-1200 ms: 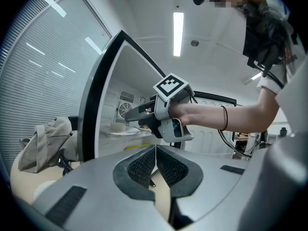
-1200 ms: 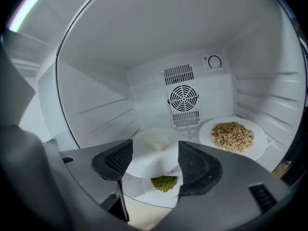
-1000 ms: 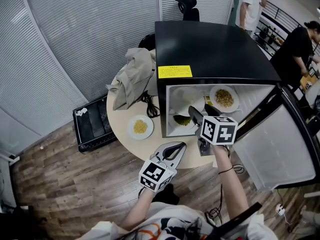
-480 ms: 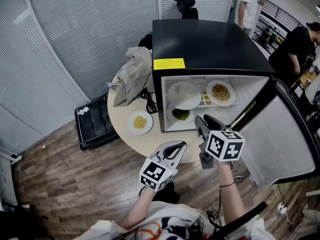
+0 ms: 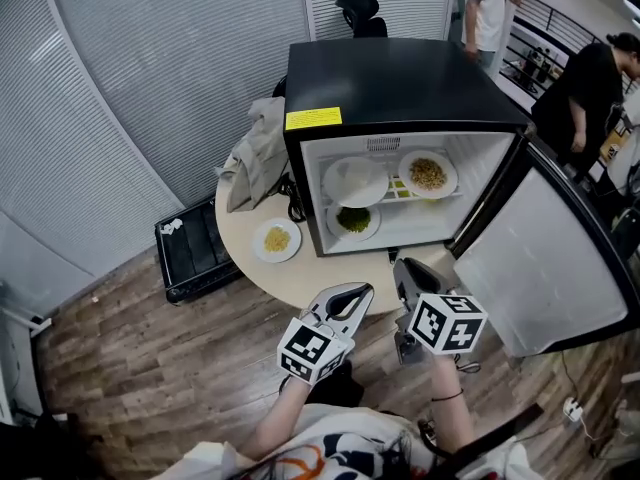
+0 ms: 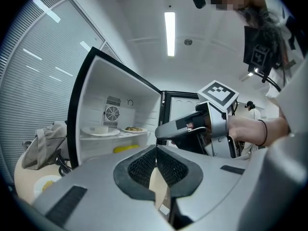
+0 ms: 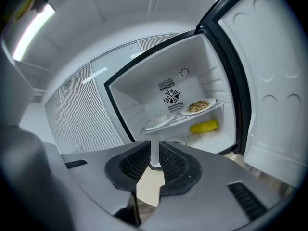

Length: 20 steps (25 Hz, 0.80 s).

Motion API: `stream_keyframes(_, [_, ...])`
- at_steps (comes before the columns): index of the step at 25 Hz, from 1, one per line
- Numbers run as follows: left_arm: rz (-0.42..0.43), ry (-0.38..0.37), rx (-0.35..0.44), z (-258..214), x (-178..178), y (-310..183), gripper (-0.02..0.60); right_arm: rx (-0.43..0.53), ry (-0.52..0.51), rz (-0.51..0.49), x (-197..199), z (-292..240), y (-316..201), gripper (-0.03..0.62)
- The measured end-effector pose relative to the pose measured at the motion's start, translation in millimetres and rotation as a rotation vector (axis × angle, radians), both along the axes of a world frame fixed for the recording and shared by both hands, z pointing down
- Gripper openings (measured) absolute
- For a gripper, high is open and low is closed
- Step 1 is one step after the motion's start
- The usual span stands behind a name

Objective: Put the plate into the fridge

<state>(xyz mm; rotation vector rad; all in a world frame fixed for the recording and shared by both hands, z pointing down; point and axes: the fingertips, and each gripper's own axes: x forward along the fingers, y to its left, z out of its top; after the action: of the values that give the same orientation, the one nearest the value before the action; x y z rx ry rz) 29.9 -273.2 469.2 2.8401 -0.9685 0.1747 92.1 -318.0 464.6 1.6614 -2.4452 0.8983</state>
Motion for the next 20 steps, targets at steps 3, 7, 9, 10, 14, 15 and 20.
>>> stream_keyframes(3, [-0.006,-0.004,-0.004,0,4,11,0.011,-0.009,-0.016,0.003,6,3,18,0.060])
stream_keyframes(7, [-0.021,-0.005,-0.009,-1,6,27,0.011,-0.014,-0.016,0.005,13,8,42,0.054])
stream_keyframes(9, [-0.026,-0.005,-0.009,-2,8,38,0.011,-0.019,-0.022,0.002,15,11,54,0.052])
stream_keyframes(10, [-0.027,-0.007,-0.008,-1,10,43,0.011,-0.019,-0.026,0.000,16,11,60,0.050])
stream_keyframes(14, [-0.029,-0.017,-0.011,0,16,64,0.011,-0.017,-0.036,-0.011,19,12,87,0.043])
stream_keyframes(15, [-0.027,-0.017,-0.011,0,18,69,0.011,-0.014,-0.037,-0.009,20,11,93,0.041])
stream_keyframes(20, [-0.017,-0.009,-0.007,-3,32,98,0.011,-0.020,-0.057,-0.024,29,15,126,0.034])
